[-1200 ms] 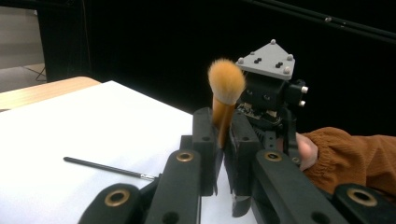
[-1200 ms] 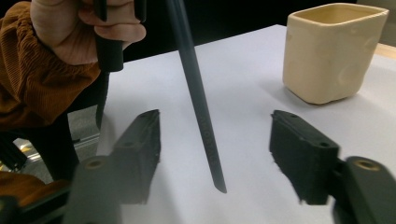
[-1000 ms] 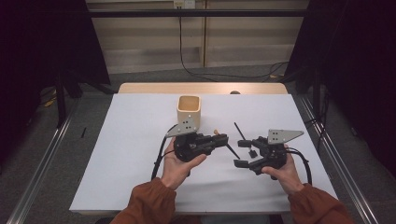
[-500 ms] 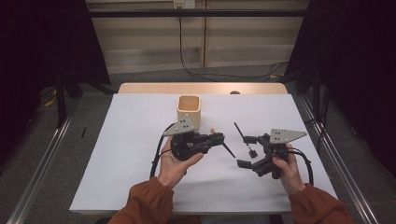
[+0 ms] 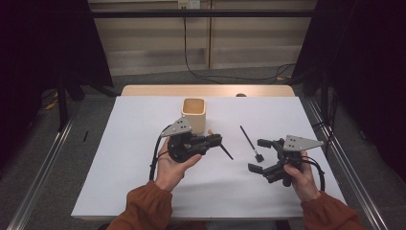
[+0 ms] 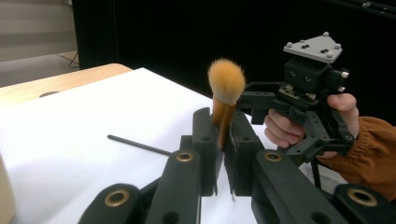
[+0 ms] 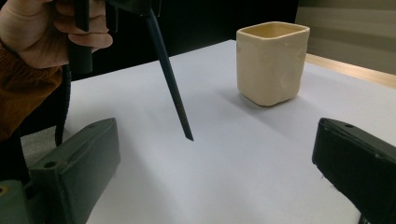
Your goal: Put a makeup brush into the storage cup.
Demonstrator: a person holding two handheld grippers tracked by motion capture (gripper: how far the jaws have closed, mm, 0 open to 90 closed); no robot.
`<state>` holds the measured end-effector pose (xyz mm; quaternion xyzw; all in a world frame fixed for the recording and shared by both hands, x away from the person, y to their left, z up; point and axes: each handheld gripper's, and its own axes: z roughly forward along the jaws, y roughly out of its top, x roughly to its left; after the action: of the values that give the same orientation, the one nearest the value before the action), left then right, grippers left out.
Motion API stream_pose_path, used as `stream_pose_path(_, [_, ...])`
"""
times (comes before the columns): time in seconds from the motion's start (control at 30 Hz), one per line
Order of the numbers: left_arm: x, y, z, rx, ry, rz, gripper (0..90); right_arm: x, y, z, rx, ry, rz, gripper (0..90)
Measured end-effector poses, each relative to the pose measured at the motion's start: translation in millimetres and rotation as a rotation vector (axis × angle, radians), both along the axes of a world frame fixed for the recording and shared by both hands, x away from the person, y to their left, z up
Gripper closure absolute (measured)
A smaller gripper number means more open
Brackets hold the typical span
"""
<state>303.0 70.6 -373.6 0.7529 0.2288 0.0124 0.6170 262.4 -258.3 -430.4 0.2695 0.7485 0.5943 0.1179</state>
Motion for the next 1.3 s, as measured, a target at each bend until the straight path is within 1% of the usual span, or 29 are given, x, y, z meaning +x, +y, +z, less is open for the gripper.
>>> stream_pose_path(0.03, [0.4,1.3,0.5,0.004,-0.001,0.002,84.1,-1.1,0.3,-0.2,-0.001,-0.005,-0.005,0.6])
stream_pose_path(0.13, [0.7,5.4,1.5,0.006,0.000,0.013,84.1,-4.8,-0.2,-1.4,-0.004,0.003,-0.010,0.6])
stream_pose_path(0.27, [0.9,11.7,2.3,0.008,-0.001,0.033,84.1,-9.4,-4.5,-2.5,-0.005,-0.004,-0.042,0.5])
stream_pose_path(0.33, [1.2,13.8,1.3,0.008,-0.002,0.040,84.1,-11.0,-7.8,-2.9,-0.007,0.000,-0.060,0.0])
stream_pose_path(0.37, [1.4,14.9,1.1,0.015,-0.002,0.040,84.1,-12.0,-9.4,-3.1,-0.005,0.002,-0.072,0.0])
stream_pose_path(0.43, [1.7,16.0,0.6,0.016,-0.004,0.042,84.1,-13.8,-11.8,-4.0,0.000,-0.004,-0.085,0.0])
stream_pose_path(0.53, [1.5,18.2,1.1,0.021,-0.002,0.045,84.1,-16.8,-15.2,-4.9,-0.001,0.000,-0.102,0.0])
stream_pose_path(0.57, [1.8,19.1,1.1,0.020,-0.007,0.046,84.1,-17.9,-16.7,-5.2,-0.005,0.001,-0.109,0.0])
stream_pose_path(0.67, [2.3,22.3,2.1,0.028,-0.009,0.052,84.1,-20.6,-20.7,-6.3,-0.007,-0.006,-0.127,0.0])
stream_pose_path(0.7, [1.9,23.2,2.5,0.028,-0.005,0.050,84.1,-21.5,-21.6,-6.3,-0.011,-0.009,-0.132,0.0])
stream_pose_path(0.8, [-0.5,24.6,3.8,0.034,-0.008,0.043,84.1,-24.9,-24.2,-4.8,-0.003,-0.008,-0.143,0.0])
stream_pose_path(0.9, [-1.5,26.9,5.3,0.035,-0.011,0.045,84.1,-29.7,-28.0,-4.5,0.005,-0.025,-0.164,0.0])
stream_pose_path(1.0, [-0.9,30.4,6.0,0.037,-0.009,0.051,84.1,-33.2,-33.4,-7.2,-0.001,-0.012,-0.196,0.0])
stream_pose_path(1.03, [-0.6,31.7,6.3,0.039,-0.011,0.053,84.1,-34.5,-35.1,-8.0,-0.006,-0.005,-0.209,0.0])
stream_pose_path(1.1, [0.2,34.3,7.1,0.041,-0.012,0.060,84.1,-37.0,-38.0,-8.8,-0.023,-0.006,-0.228,0.4])
stream_pose_path(1.2, [1.9,38.9,9.3,0.051,-0.013,0.073,84.0,-41.4,-42.0,-8.7,-0.025,-0.001,-0.244,0.4])
stream_pose_path(1.3, [3.3,45.0,12.3,0.046,-0.002,0.087,84.1,-45.4,-46.3,-9.5,-0.029,-0.003,-0.258,0.3])
